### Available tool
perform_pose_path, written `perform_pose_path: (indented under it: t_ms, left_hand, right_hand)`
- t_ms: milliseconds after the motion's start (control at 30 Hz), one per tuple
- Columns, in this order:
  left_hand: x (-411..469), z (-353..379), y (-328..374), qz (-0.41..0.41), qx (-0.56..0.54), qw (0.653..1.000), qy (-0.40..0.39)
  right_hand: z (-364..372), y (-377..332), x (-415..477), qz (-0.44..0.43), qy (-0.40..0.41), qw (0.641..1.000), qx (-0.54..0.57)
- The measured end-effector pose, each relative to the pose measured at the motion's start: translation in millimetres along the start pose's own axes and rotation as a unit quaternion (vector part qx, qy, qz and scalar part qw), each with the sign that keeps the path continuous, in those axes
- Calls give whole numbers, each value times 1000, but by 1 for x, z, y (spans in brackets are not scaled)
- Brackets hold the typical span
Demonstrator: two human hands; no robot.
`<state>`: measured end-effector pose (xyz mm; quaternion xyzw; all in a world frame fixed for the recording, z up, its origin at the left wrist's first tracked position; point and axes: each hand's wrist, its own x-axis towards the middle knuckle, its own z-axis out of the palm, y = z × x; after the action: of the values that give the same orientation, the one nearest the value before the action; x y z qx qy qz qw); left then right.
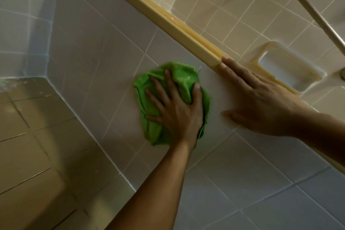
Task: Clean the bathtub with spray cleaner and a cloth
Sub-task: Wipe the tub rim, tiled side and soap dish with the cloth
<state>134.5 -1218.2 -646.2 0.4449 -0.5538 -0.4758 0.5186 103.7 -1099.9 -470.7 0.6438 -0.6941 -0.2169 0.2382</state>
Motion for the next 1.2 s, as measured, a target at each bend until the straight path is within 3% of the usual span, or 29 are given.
perform_pose_path:
  t_ms: [267,500,967,1100,1133,1200]
  left_hand:
    - [44,-1,57,29,-19,999,33]
    - [79,-8,37,50,-10,998,47]
    - [106,-35,-146,-119,-51,991,28]
    - [84,-37,-195,-192,-50,976,93]
    - [76,-31,-211,-229,-98,967,53]
    - [48,-21,-251,-163,-40,985,42]
  right_hand:
    - [5,3,6,6,9,1000,18]
    - [4,4,19,-2,7,999,35]
    - [0,-4,61,-23,-7,999,20]
    - [-1,-6,68,-30,-2,1000,9]
    - [0,-6,70,-32,0,999,7]
    - [0,-7,73,-33,-3,999,1]
